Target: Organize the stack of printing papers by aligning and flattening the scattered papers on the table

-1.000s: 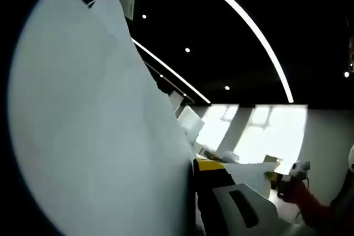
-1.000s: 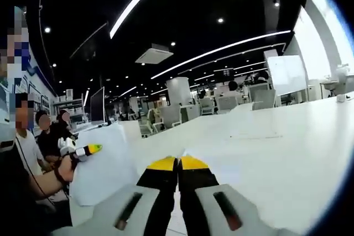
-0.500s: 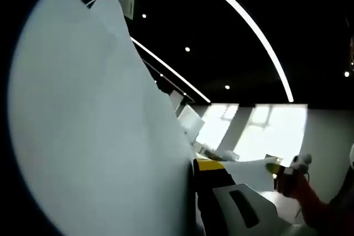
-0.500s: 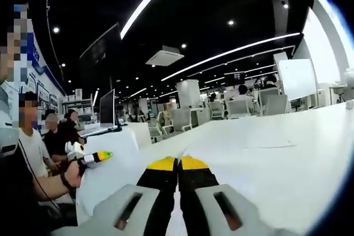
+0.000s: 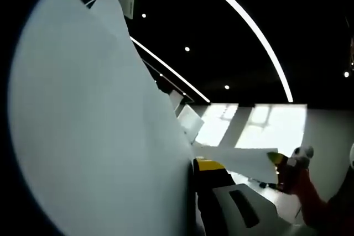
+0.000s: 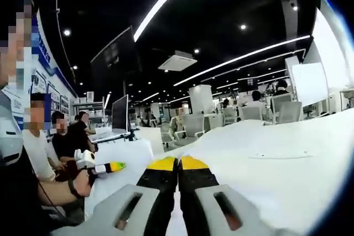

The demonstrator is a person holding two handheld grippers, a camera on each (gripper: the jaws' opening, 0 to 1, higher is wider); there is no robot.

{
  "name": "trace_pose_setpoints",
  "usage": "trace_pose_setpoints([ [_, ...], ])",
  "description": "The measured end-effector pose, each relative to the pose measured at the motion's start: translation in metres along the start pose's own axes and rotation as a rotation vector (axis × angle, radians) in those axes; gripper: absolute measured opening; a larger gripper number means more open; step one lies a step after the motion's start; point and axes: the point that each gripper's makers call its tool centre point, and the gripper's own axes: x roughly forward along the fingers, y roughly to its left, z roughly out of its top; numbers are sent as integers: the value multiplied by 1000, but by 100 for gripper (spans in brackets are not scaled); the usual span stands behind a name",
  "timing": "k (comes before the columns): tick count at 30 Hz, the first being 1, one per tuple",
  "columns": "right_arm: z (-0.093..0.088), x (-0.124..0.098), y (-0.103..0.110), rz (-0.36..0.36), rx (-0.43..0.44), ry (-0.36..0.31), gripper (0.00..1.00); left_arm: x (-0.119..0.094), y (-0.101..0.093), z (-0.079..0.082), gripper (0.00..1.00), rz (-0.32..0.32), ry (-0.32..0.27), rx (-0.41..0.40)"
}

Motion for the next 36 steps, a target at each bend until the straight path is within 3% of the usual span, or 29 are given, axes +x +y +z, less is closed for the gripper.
trace_pose_setpoints([
  [10, 7, 14, 25, 76, 1, -11, 0, -1, 0, 0, 10, -2, -1, -2],
  [16, -6, 23, 43, 126, 7, 15, 0, -1, 0, 0, 10, -3, -3, -5],
  [25, -5, 27, 71, 240, 75, 5, 0, 0, 1, 0, 10, -1, -1, -5],
  [36, -7, 27, 90, 320, 94, 9, 0, 0, 1, 0, 10, 0, -1, -4],
])
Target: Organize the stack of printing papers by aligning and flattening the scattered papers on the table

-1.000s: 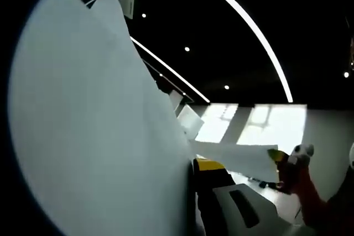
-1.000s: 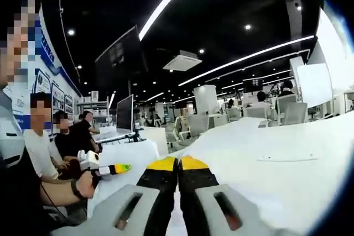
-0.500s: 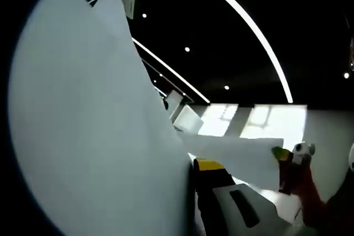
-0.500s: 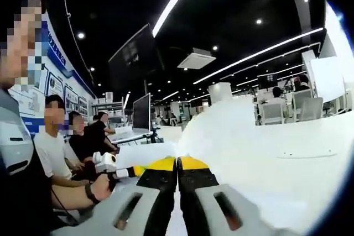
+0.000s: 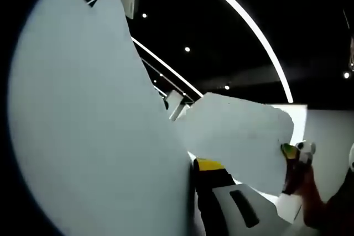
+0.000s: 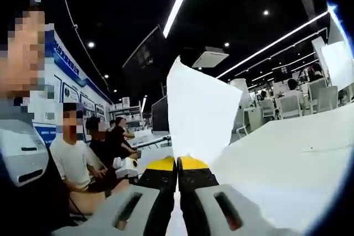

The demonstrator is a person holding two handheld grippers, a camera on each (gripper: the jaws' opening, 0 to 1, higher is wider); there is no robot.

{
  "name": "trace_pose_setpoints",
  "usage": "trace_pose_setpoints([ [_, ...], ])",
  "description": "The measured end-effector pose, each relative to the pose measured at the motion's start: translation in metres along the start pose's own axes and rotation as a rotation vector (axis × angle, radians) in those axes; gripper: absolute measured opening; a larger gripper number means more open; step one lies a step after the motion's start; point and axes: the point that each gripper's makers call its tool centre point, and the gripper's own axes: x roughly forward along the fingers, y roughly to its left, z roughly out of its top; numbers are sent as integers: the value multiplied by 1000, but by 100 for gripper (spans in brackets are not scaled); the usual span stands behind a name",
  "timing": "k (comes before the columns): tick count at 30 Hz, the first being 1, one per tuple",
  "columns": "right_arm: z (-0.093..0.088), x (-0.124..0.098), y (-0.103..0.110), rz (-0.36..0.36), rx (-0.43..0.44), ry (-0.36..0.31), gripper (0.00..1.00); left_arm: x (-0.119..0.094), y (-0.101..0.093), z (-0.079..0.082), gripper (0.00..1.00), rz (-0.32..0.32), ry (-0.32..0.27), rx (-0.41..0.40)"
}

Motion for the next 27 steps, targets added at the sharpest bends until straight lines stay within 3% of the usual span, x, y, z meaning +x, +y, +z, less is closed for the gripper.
trace_pose_setpoints([
  [27, -9, 16, 48, 165, 36, 29, 0, -1, -2, 0, 10, -4, -4, -4],
])
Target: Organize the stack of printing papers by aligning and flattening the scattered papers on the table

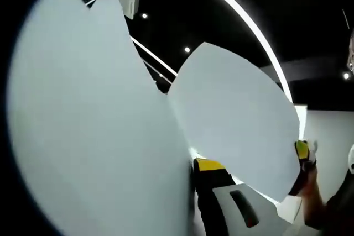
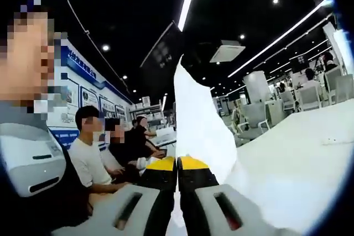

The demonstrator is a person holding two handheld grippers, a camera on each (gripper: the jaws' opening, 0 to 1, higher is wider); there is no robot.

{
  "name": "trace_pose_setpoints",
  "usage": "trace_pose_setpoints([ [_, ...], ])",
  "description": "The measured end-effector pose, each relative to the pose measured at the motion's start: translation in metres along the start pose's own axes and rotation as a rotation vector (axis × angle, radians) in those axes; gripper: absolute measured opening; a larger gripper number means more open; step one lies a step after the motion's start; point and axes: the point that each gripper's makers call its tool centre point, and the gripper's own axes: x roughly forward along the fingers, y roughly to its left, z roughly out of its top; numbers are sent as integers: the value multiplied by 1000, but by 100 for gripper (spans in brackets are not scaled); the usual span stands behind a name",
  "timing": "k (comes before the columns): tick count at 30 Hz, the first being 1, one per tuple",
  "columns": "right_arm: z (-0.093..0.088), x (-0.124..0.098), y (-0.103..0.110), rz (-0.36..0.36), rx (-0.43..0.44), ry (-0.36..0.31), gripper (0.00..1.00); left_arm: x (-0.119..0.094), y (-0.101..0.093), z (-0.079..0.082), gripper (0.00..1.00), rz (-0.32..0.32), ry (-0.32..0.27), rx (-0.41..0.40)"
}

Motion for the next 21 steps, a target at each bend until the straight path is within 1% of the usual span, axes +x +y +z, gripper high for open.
trace_pose_setpoints([
  [7, 0, 1, 8, 34, -13, 16, 0, -1, 0, 0, 10, -2, -1, -2],
  [16, 8, -3, 17, 85, -10, -14, 0, 0, 1, 0, 10, -1, 1, -2],
  [17, 8, -3, 17, 85, -11, -15, 0, 0, 1, 0, 10, -1, 1, -3],
  [19, 2, -1, 12, 82, -12, -13, 0, 0, 2, 0, 10, -1, 1, -3],
  [21, 0, -1, 3, 50, -4, -16, 0, 0, 2, 0, 10, -1, 1, -3],
])
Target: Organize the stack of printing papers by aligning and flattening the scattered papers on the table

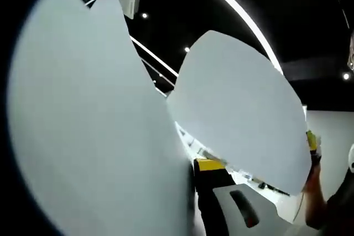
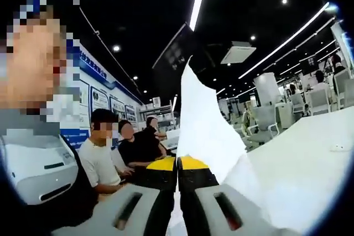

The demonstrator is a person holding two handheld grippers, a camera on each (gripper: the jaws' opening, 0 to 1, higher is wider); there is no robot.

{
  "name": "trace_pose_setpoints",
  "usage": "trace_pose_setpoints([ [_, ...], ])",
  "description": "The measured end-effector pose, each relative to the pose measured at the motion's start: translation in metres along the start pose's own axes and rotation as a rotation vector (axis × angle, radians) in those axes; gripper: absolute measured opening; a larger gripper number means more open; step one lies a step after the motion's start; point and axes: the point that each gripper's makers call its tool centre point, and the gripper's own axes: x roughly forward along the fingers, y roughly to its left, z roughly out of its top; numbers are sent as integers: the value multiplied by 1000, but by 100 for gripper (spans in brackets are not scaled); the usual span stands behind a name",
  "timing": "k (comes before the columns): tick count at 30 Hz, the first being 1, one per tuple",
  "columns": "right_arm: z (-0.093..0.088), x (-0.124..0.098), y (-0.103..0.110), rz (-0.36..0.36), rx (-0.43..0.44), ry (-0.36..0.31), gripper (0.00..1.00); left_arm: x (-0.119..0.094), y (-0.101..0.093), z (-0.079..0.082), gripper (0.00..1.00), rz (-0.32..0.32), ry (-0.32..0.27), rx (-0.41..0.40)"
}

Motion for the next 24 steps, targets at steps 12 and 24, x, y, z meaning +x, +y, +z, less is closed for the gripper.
trace_pose_setpoints([
  [12, 4, -5, 15, 118, 147, -46, 0, 1, -1, -2, 10, 2, 3, 4],
  [24, 13, 9, 40, 128, 161, -69, 0, 1, -2, -3, 10, 3, 11, 10],
])
